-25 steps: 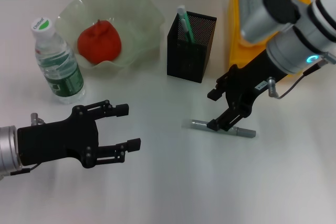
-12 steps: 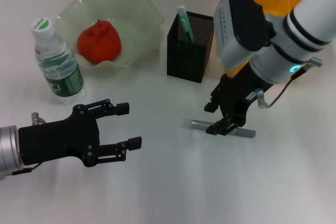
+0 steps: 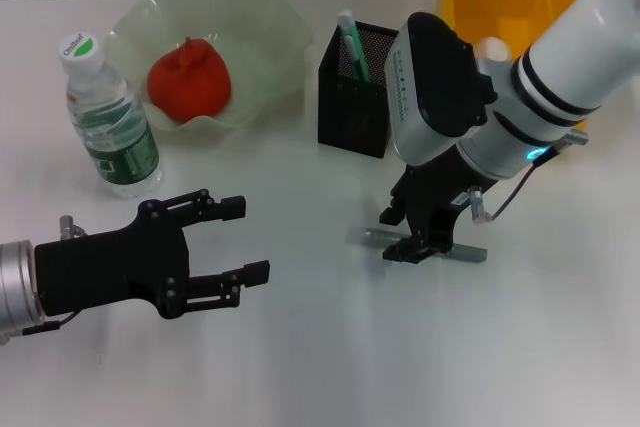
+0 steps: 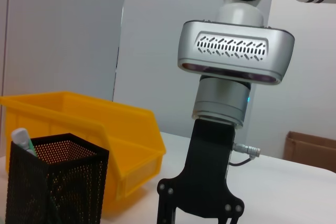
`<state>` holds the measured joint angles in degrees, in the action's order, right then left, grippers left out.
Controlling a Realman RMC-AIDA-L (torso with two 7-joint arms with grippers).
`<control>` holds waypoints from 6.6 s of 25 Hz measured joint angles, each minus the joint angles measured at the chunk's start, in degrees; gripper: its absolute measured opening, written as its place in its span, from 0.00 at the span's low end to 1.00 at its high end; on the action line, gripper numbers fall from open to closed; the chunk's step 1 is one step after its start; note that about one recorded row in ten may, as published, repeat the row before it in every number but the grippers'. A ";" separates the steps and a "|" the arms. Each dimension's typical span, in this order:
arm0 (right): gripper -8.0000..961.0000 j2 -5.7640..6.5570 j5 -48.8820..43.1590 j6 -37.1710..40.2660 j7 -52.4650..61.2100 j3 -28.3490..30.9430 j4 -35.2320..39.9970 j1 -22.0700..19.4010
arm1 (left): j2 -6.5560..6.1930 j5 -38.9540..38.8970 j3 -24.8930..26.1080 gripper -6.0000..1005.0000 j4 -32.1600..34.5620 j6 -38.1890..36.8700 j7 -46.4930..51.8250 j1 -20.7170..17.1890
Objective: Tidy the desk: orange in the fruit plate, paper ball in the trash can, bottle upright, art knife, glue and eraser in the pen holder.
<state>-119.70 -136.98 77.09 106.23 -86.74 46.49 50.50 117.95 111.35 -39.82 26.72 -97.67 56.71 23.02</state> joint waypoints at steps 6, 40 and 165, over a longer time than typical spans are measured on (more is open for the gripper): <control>0.44 -0.01 0.62 -0.26 0.01 -0.21 -0.37 0.01 | 0.00 0.00 0.00 0.80 0.00 0.03 0.13 0.13; 0.17 0.14 1.37 -1.57 0.16 -1.57 1.87 -2.04 | -0.12 -0.08 0.00 0.80 0.32 -0.35 0.42 0.32; 0.76 5.05 47.96 17.59 -43.67 24.18 -24.15 -19.54 | -0.71 -13.06 -7.52 0.80 -7.13 1.83 -3.41 0.44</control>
<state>-114.65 -89.03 94.68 62.56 -62.56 22.34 30.96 117.24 98.29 -47.34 19.59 -95.84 53.30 23.47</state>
